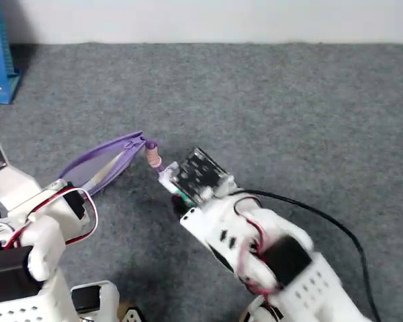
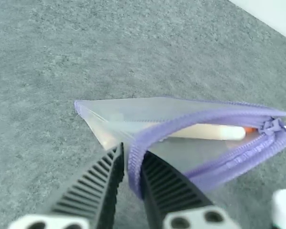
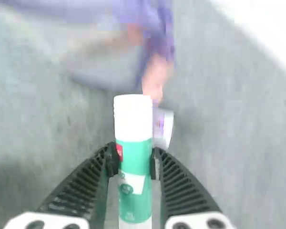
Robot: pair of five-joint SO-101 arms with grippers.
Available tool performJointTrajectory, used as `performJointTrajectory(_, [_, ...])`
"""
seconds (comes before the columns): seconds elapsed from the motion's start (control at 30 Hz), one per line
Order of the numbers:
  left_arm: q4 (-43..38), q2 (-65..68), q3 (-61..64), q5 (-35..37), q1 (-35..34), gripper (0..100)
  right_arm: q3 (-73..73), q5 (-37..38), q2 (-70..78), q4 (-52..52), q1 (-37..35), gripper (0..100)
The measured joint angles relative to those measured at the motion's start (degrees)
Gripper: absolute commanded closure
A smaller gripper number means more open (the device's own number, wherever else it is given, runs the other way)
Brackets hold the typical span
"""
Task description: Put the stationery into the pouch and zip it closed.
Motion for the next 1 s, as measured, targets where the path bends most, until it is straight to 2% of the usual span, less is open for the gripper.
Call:
performJointTrajectory(0.17, [0.0, 0.0, -0.09, 0.0, 5.36, 99, -1.23, -2.9, -5.1, -9.67, -4.75, 99.1])
performJointTrajectory(0.43, [0.0, 0.0, -0.09, 0.0, 5.98, 99, -0.62, -9.58, -5.54, -34.2, -5.45, 99.1])
performJointTrajectory(0.57, [0.0, 0.0, -0.09, 0.0, 5.98, 99, 5.01, -13.71, -5.71, -46.77, -5.45, 99.1])
performJointTrajectory(0.7, [0.0, 0.0, -0.09, 0.0, 5.98, 99, 11.34, -17.14, -5.45, -55.12, -5.45, 99.1])
performJointTrajectory(1.0, [0.0, 0.0, -0.09, 0.0, 5.98, 99, 14.15, -18.55, 10.37, -69.98, -5.54, 99.1])
